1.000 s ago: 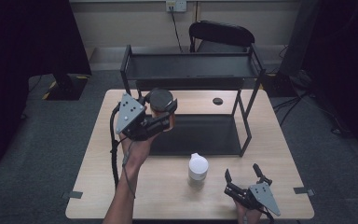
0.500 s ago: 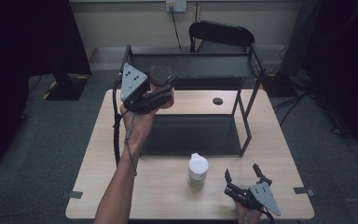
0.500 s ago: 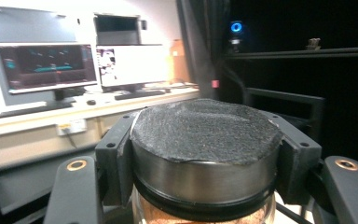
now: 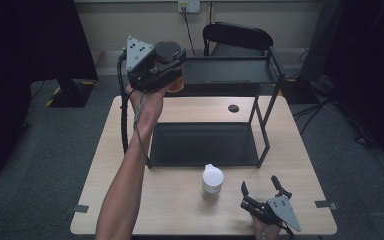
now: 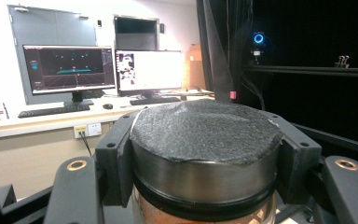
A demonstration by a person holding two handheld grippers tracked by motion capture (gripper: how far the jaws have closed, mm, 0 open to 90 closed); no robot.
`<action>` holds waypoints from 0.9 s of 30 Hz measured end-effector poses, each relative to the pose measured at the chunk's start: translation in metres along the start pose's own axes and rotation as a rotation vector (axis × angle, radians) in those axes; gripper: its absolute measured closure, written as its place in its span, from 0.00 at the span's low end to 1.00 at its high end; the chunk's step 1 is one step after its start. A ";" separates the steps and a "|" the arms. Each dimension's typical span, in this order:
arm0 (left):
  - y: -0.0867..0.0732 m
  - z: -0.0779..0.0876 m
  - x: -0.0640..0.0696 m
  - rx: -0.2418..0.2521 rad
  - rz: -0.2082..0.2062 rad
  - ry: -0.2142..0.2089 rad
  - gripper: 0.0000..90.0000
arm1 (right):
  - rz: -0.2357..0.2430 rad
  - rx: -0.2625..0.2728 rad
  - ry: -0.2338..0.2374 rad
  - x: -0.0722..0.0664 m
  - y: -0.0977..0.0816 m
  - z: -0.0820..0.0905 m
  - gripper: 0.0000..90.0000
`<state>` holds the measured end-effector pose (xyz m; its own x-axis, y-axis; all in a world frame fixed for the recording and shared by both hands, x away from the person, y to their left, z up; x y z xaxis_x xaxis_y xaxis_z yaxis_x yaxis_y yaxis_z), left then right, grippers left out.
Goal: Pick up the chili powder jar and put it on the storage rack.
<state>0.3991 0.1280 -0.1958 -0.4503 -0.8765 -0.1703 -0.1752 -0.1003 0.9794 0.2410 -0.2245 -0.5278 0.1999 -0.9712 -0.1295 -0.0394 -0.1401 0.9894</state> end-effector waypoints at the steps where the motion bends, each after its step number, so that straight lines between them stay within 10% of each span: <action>1: 0.001 -0.003 -0.001 -0.004 -0.007 0.004 0.39 | 0.000 0.000 0.000 0.000 0.000 0.000 0.01; 27: -0.011 -0.049 -0.013 -0.093 -0.010 0.075 0.39 | -0.002 -0.003 0.011 0.001 0.000 0.000 0.01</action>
Point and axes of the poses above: each handheld gripper's, and its own axes: z roughly backward along the jaws, y roughly out of its top, x roughly to its right, the point moved 10 cm from there along -z, roughly forward along the jaws, and after that the axes turned 8 degrees about -z, right-handed, at the moved point
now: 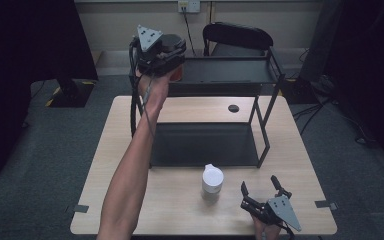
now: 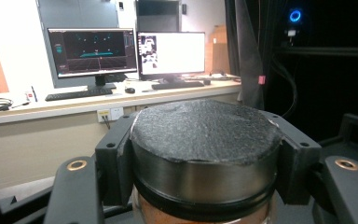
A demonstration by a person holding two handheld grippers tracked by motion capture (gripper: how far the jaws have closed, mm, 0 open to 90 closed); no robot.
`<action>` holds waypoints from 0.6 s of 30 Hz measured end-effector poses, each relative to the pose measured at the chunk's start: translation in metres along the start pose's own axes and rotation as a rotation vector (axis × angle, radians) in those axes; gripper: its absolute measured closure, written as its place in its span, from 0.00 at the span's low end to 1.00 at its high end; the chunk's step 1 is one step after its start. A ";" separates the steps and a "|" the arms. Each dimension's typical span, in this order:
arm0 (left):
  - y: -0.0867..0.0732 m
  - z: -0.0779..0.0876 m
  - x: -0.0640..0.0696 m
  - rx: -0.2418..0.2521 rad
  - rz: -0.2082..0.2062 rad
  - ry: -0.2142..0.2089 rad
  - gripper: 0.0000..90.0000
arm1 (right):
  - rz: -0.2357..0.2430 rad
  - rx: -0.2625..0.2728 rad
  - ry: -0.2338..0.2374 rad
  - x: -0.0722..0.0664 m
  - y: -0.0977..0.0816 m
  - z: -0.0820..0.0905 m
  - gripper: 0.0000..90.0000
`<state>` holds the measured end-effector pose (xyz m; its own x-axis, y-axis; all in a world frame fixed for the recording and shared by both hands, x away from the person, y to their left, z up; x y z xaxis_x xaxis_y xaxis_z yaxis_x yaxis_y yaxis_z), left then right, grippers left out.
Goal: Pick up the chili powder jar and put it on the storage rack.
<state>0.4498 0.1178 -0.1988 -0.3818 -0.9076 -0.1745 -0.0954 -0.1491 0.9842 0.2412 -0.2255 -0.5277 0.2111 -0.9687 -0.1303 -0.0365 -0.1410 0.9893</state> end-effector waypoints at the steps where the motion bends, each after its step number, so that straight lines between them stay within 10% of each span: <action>1: 0.000 0.000 0.000 0.001 0.001 -0.002 0.39 | 0.000 0.000 0.000 0.000 0.000 0.000 0.01; 18: -0.001 -0.002 -0.002 -0.009 0.010 -0.008 0.39 | 0.000 0.000 -0.001 0.000 0.000 0.000 0.01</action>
Point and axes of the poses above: each handheld gripper's, and its own axes: z roughly backward along the jaws, y roughly out of its top, x roughly to its right, the point moved 10 cm from there along -z, roughly forward along the jaws, and after that the axes turned 8 degrees about -z, right-handed, at the moved point
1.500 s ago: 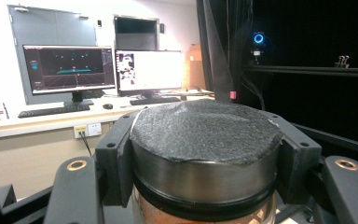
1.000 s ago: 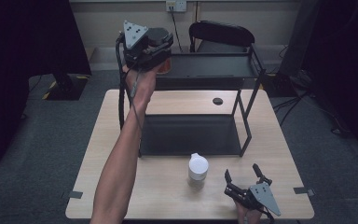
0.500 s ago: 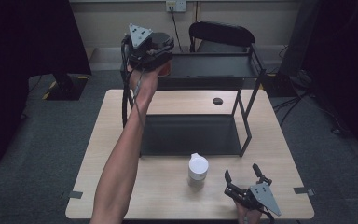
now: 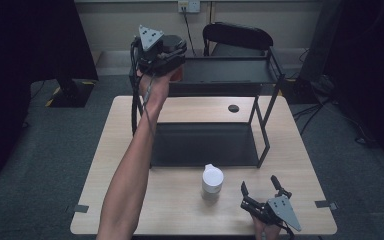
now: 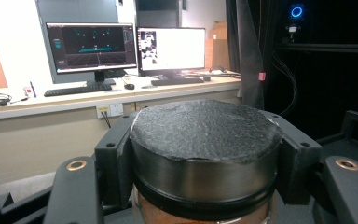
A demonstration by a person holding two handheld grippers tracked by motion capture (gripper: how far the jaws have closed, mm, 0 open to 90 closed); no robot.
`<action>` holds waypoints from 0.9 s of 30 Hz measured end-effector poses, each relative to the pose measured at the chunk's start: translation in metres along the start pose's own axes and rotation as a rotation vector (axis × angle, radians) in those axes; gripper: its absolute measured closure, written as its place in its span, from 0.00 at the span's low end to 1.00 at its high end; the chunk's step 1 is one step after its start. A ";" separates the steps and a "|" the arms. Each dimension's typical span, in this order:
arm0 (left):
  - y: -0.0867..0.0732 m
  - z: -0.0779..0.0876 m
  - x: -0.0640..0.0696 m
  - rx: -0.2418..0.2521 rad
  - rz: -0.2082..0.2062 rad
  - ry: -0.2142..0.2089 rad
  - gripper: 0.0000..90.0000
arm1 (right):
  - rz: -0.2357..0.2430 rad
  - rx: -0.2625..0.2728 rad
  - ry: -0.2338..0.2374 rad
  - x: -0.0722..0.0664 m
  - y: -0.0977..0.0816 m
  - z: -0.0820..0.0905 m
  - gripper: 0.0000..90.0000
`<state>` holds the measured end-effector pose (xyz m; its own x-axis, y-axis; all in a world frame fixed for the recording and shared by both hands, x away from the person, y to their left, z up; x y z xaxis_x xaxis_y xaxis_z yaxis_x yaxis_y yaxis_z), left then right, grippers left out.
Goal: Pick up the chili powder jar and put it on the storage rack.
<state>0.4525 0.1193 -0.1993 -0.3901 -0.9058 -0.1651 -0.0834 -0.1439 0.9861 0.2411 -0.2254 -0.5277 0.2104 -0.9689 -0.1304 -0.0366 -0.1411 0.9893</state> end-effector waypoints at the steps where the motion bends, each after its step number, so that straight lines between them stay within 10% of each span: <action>1: 0.000 0.000 0.000 0.000 0.001 0.000 0.39 | 0.001 0.001 0.000 0.000 0.000 0.000 0.01; 9: -0.001 0.000 0.001 -0.001 -0.005 0.001 0.37 | 0.000 0.000 0.000 0.000 0.000 0.000 0.01; 21: -0.010 0.005 -0.005 0.055 0.013 -0.033 0.00 | 0.001 0.001 0.000 0.000 0.000 0.000 0.01; 27: -0.014 0.017 -0.005 0.090 0.011 -0.037 0.00 | 0.001 0.001 -0.001 0.000 0.000 0.000 0.01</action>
Point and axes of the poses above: each handheld gripper's, and its own axes: z roughly backward along the jaws, y roughly out of its top, x roughly to its right, the point moved 10 cm from there along -z, roughly forward along the jaws, and after that the axes turned 8 degrees about -z, right-handed, at the moved point
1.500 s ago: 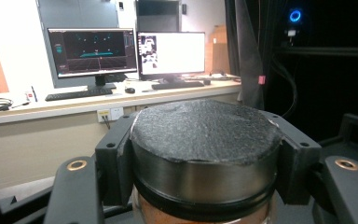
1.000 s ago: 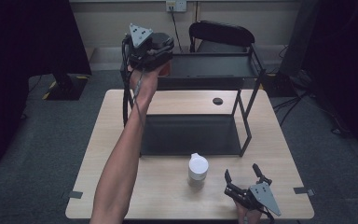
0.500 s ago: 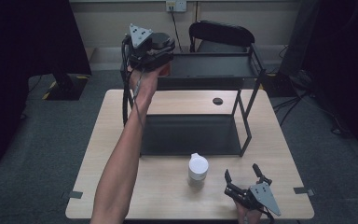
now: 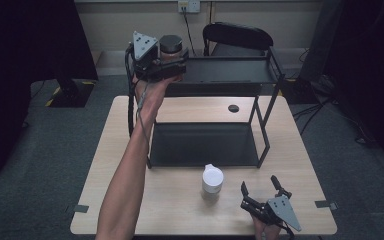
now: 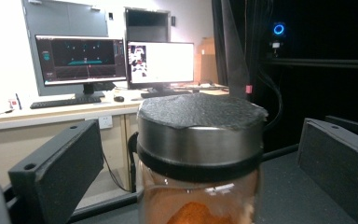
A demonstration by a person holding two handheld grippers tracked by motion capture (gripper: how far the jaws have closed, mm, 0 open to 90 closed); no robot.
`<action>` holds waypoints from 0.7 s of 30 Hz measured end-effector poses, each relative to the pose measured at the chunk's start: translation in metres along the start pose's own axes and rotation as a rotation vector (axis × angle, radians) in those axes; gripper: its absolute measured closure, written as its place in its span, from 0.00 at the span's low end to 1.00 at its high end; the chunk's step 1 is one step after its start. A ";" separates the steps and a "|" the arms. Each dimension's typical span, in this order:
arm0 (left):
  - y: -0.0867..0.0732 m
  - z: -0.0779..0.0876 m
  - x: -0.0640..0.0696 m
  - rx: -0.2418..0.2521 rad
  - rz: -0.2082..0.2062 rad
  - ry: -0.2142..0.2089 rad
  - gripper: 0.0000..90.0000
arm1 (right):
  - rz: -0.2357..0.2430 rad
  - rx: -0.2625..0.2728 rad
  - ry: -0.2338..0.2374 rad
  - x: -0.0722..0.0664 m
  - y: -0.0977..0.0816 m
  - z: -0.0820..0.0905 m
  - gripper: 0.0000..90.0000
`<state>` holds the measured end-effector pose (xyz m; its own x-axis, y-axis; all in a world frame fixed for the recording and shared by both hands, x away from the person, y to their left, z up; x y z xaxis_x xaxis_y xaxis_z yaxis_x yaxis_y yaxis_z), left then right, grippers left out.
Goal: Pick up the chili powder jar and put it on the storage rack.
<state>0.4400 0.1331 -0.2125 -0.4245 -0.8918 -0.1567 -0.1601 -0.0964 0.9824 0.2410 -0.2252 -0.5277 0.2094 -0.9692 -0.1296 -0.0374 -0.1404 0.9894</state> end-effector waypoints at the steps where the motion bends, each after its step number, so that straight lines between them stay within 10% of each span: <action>1: 0.000 0.002 0.000 0.006 -0.004 0.000 0.00 | 0.000 0.000 0.000 0.000 0.000 0.000 0.01; 21: -0.013 0.033 0.011 0.071 -0.062 -0.044 0.00 | 0.000 0.000 -0.002 0.000 0.000 0.000 0.01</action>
<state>0.4079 0.1394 -0.2307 -0.4499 -0.8648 -0.2228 -0.2496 -0.1178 0.9612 0.2410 -0.2251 -0.5277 0.2077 -0.9696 -0.1297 -0.0378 -0.1405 0.9894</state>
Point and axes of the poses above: each handheld gripper's, and its own axes: z roughly backward along the jaws, y roughly out of its top, x roughly to its right, the point moved 10 cm from there along -z, roughly forward along the jaws, and after that the axes turned 8 degrees about -z, right-handed, at the moved point
